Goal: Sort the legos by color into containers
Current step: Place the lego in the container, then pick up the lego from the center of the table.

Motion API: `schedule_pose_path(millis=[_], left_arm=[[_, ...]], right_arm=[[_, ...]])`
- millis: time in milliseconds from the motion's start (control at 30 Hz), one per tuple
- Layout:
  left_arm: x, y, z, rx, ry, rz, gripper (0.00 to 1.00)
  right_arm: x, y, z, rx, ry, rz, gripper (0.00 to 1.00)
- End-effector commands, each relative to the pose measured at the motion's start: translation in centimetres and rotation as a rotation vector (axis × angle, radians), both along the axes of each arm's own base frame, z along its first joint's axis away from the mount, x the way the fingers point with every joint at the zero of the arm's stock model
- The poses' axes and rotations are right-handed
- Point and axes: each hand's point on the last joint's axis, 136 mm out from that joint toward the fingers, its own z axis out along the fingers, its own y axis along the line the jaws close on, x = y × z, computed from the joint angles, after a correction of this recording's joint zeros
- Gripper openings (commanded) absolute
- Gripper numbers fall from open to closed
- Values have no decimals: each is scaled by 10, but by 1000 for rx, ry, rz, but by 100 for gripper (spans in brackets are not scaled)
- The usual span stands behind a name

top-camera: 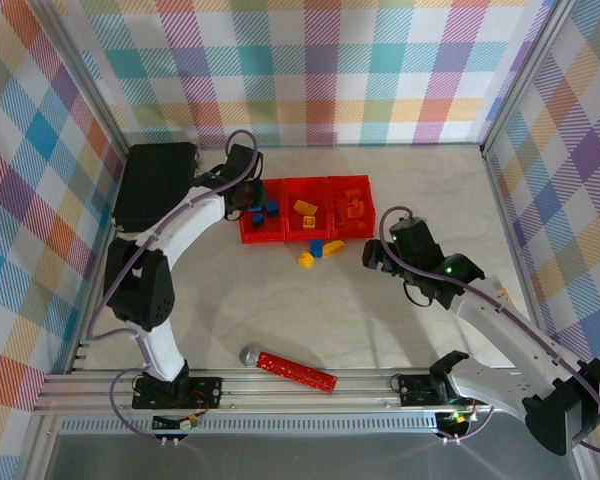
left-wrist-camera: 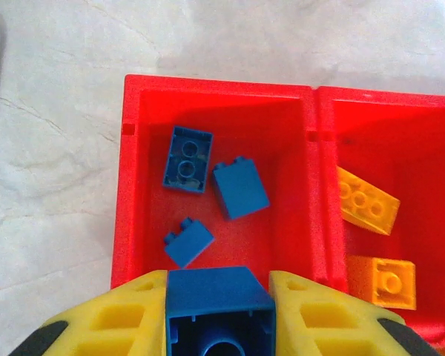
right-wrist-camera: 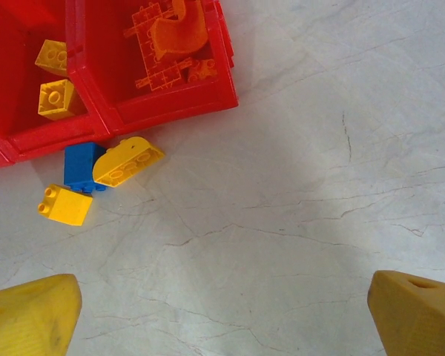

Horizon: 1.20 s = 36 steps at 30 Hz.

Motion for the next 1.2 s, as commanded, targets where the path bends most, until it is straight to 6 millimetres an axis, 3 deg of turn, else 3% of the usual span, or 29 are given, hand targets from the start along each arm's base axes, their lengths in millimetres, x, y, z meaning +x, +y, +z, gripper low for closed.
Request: schedule_pose_path(millis=[0, 200, 433, 600, 767, 1000, 1167], left_arm=[[19, -11, -1, -56, 0, -25, 29], [26, -21, -18, -113, 31, -18, 30], [15, -24, -45, -167, 94, 9, 45], [11, -29, -41, -197, 88, -12, 60], [2, -29, -19, -197, 65, -53, 70], [-51, -26, 10, -221, -3, -99, 81], [-102, -42, 23, -198, -49, -234, 85]], right_arm=[[-4, -9, -5, -18, 18, -32, 99], [-4, -12, -5, -38, 13, -35, 99], [0, -9, 1, -45, 4, -18, 99], [0, -8, 2, -47, -1, -8, 99], [-3, -9, -5, -34, 10, -19, 99], [-1, -6, -12, -27, 15, -21, 99], [9, 4, -15, -15, 28, -1, 99]])
